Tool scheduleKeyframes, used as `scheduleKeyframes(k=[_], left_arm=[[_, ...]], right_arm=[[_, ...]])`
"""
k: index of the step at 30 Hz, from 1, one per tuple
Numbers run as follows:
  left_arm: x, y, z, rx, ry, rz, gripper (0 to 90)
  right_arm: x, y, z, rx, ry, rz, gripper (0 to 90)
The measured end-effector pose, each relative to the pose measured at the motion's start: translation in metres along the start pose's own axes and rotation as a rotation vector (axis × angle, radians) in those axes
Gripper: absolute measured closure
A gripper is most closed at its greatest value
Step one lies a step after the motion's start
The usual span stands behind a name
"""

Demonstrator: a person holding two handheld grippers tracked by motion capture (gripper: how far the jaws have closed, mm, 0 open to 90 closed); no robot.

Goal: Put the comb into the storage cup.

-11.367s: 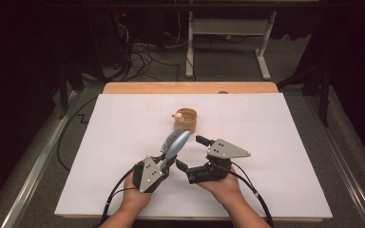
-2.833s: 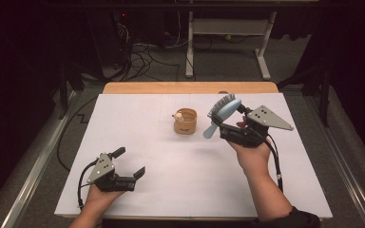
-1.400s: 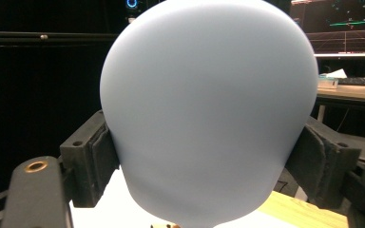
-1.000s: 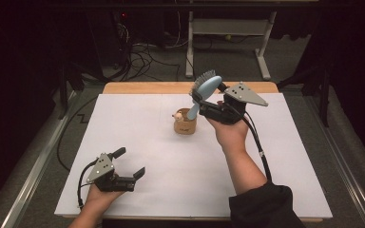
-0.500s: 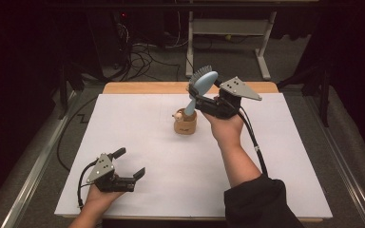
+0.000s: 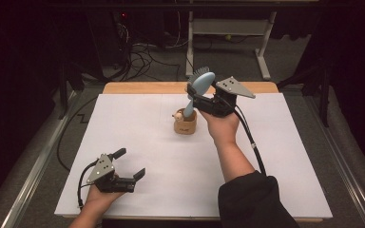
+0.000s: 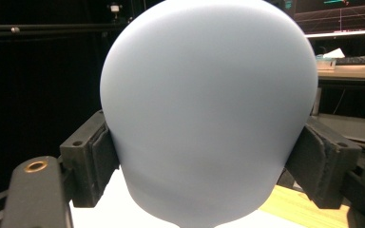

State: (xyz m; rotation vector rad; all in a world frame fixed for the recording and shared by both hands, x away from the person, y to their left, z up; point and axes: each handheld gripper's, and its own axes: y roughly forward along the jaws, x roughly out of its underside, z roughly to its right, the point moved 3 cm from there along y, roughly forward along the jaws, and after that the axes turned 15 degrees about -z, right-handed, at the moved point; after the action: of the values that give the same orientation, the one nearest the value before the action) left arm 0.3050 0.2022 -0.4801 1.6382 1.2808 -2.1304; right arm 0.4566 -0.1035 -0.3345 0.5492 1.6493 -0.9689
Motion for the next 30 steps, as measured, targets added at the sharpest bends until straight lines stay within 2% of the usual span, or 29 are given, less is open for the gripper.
scheduleKeyframes(k=[12, 30], left_arm=[[0.001, 0.0, 0.0, -0.001, 0.003, -0.004, 0.0], [0.001, 0.0, 0.0, -0.003, 0.002, -0.005, 0.0]], right_arm=[[0.011, 0.014, -0.006, -0.001, -0.021, -0.03, 20.6], [0.023, 0.027, -0.007, -0.012, -0.018, -0.051, 20.6]])
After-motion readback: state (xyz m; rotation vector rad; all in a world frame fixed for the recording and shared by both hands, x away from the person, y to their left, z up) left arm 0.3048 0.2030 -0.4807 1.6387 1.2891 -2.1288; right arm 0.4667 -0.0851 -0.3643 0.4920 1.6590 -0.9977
